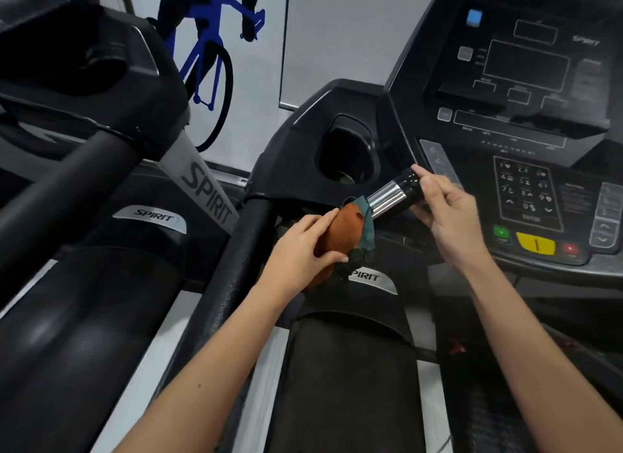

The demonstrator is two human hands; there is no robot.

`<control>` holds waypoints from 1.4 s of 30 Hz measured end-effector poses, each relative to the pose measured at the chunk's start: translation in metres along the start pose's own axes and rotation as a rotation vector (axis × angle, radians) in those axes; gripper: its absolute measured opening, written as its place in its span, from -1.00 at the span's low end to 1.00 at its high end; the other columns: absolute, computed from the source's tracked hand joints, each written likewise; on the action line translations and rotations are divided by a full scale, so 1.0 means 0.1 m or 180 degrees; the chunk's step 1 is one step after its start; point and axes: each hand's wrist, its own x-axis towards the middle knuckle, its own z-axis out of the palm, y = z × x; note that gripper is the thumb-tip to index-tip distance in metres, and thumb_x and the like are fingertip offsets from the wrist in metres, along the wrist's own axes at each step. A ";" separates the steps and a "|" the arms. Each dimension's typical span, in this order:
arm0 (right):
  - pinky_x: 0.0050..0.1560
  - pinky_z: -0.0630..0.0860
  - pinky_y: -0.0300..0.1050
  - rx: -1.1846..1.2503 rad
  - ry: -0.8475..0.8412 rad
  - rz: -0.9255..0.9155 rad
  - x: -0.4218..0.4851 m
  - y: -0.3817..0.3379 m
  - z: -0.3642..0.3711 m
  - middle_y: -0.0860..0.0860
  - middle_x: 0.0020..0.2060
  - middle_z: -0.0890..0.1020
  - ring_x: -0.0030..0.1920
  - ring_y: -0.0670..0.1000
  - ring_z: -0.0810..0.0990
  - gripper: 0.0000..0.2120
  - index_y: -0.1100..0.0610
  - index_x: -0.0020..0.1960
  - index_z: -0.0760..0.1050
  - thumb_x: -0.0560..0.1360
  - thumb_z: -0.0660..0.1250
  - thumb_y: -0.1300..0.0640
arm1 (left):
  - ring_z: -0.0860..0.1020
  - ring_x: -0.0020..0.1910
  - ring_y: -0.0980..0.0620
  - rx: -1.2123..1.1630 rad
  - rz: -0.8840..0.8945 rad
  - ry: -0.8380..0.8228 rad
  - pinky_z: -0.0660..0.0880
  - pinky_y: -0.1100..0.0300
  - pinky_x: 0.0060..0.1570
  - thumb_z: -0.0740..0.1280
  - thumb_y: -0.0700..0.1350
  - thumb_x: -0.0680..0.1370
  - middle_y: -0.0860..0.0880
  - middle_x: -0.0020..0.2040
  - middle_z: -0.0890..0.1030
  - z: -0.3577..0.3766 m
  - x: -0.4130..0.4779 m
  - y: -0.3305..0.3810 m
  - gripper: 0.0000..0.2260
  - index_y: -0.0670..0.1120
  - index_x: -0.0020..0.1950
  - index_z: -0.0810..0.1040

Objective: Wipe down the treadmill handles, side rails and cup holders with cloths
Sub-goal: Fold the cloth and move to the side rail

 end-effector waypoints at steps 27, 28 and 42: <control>0.02 0.53 -0.12 -0.0039 -0.0217 0.0503 -0.97 0.21 0.98 -0.07 -0.11 0.65 -0.03 -0.05 0.59 -0.84 0.04 -0.05 0.47 0.56 0.17 0.26 | 0.52 -0.13 0.07 -0.2884 -0.0849 -0.0979 0.57 -0.02 0.05 0.32 -0.41 0.47 0.00 -0.09 0.50 -0.56 -0.49 -0.10 -0.29 0.06 0.48 0.12; -0.03 0.54 -0.19 0.0092 -0.0298 0.0486 -0.99 0.19 0.99 -0.09 -0.14 0.66 -0.06 -0.09 0.60 -0.82 0.04 -0.05 0.46 0.57 0.15 0.27 | 0.51 -0.15 0.06 -0.2751 -0.0815 -0.1001 0.60 0.02 -0.01 0.36 -0.36 0.46 -0.01 -0.11 0.48 -0.61 -0.49 -0.12 -0.39 0.05 0.41 0.27; -0.08 0.57 0.01 -0.0591 0.0381 0.0863 -1.18 0.43 1.33 0.09 -0.10 0.52 -0.11 0.08 0.57 -0.84 0.06 -0.05 0.56 0.52 0.26 0.27 | 0.24 -0.51 0.13 -0.1603 -0.0309 -0.1786 0.20 0.34 -0.42 0.39 -0.03 0.47 0.04 -0.55 0.30 -1.07 -0.93 -0.29 -0.60 -0.02 -0.57 0.45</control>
